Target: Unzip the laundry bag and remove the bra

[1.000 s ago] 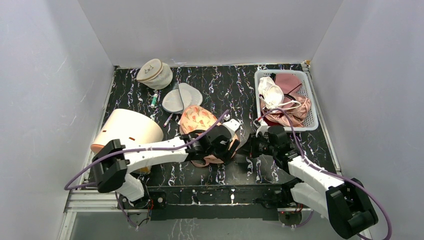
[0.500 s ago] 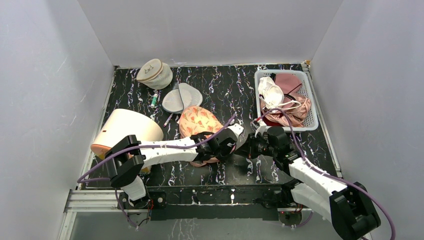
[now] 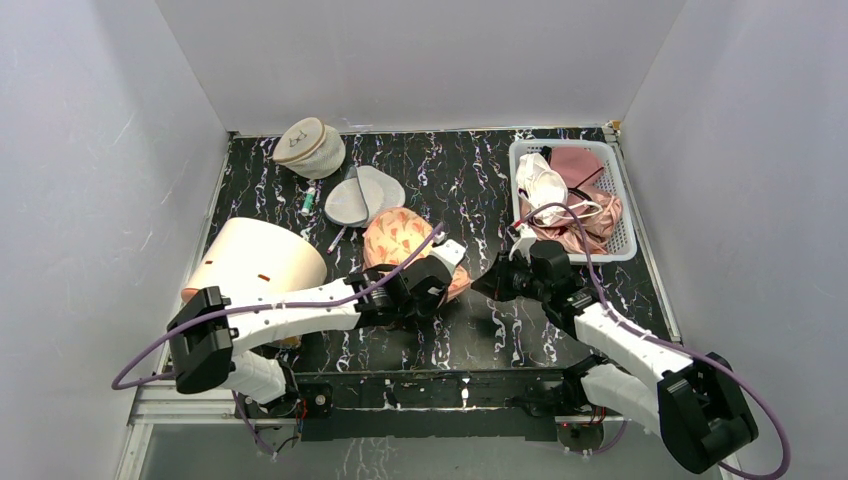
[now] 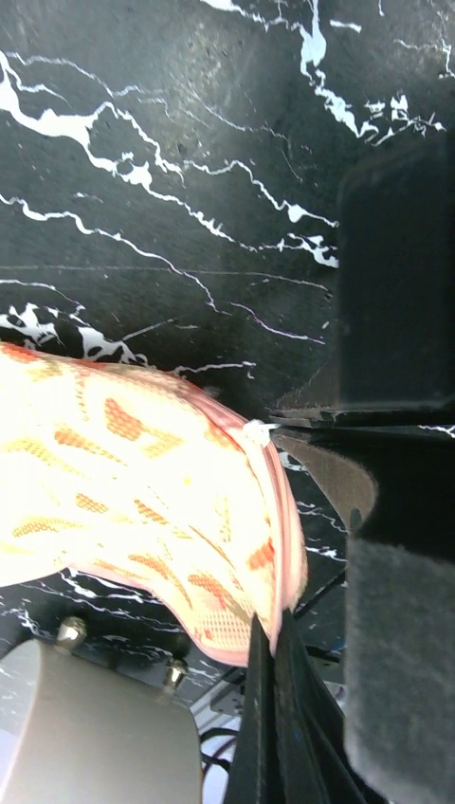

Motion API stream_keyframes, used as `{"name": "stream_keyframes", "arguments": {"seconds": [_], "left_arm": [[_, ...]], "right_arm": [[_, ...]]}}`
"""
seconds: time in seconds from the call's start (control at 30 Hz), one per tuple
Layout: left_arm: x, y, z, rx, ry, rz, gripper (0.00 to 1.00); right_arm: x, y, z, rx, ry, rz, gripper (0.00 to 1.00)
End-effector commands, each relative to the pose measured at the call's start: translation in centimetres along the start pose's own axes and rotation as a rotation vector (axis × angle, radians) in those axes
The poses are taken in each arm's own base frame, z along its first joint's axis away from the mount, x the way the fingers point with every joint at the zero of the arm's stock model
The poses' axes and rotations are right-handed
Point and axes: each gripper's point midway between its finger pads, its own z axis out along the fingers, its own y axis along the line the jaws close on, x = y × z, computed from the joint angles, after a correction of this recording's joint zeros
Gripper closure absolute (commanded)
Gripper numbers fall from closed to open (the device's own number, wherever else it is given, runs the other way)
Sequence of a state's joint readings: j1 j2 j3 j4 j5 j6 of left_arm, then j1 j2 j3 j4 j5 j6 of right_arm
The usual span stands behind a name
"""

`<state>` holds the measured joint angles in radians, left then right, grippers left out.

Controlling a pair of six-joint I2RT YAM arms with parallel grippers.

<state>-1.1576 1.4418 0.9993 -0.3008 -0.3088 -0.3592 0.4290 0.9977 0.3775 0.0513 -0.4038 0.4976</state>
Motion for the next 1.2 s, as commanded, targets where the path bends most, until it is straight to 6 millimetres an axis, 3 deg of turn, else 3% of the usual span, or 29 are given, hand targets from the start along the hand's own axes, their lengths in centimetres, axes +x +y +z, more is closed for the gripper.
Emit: {"name": "stream_keyframes", "arguments": {"seconds": [0.0,0.23,0.6,0.7,0.9,1.17], "left_arm": [[1.9,2.3,-1.5,-0.073,0.036,-0.002,1.0],[3.0,2.0,-1.1,-0.059,0.058,-0.032,1.0],[-0.3,-1.4,-0.2,0.074,0.011,-0.013,0.55],[-0.8,-2.1,0.8,0.091,0.013,-0.003,0.5],[-0.6,-2.8,2.6,0.08,0.048,0.012,0.54],[0.8,-1.6,2.6,0.035,0.076,0.018,0.85]], "right_arm": [[-3.4,-1.6,0.3,0.12,-0.092,-0.05,1.0],[-3.4,-0.3,0.8,0.055,-0.033,-0.068,1.0],[0.1,2.9,-0.3,-0.14,0.05,-0.045,1.0],[0.5,3.4,-0.6,-0.166,0.045,-0.038,1.0],[1.2,4.0,-0.7,-0.19,0.061,-0.038,1.0],[1.3,4.0,-0.7,-0.188,0.057,-0.045,1.0]]}}
